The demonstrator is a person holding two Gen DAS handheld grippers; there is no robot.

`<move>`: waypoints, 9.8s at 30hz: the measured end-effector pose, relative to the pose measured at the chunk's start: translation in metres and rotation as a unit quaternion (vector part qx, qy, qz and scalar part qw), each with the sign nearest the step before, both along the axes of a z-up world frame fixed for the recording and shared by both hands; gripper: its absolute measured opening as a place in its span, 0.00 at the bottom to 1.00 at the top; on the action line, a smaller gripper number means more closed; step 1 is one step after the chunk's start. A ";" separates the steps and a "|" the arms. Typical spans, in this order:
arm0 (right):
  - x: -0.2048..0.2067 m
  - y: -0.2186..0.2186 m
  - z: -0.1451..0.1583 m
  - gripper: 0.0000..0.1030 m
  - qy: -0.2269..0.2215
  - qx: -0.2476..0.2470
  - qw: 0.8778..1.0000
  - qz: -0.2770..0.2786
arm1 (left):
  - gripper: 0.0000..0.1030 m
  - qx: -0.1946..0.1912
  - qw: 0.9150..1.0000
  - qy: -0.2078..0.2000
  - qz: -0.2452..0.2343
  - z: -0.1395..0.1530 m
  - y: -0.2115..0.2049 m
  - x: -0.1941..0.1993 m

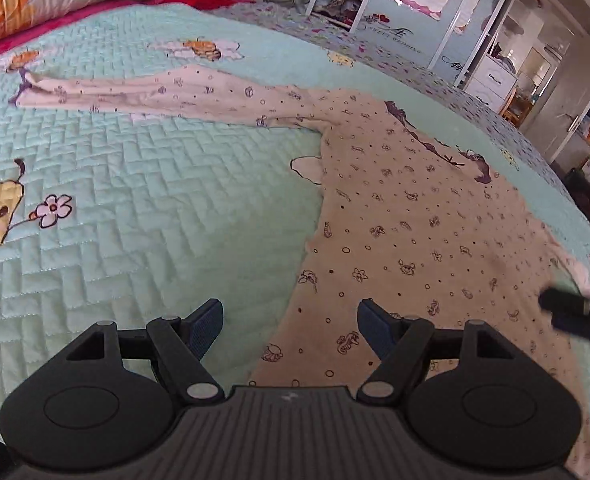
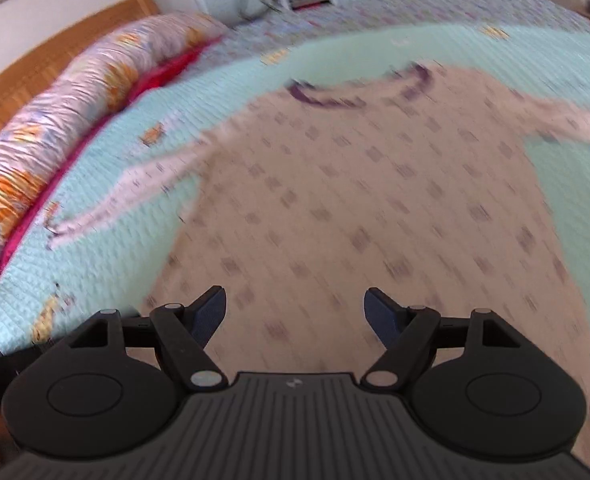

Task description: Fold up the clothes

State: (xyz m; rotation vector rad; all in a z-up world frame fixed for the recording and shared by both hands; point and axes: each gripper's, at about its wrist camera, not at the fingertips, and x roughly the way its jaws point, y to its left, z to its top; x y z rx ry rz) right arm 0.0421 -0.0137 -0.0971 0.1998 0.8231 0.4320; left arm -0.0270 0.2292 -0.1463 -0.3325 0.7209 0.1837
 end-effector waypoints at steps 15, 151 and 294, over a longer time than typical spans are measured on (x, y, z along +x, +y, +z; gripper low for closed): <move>0.163 0.196 -0.059 0.31 -0.097 -0.120 0.985 0.081 | 0.75 0.043 0.994 -0.039 0.098 -0.019 0.042 0.002; 0.351 -0.152 -0.081 0.64 -0.046 -0.160 0.973 -0.159 | 0.99 0.117 0.989 -0.023 0.088 -0.034 0.014 0.016; -0.150 -0.235 -0.067 0.68 0.148 0.199 0.951 -0.186 | 0.64 -0.329 0.936 0.114 -0.055 -0.016 0.049 -0.079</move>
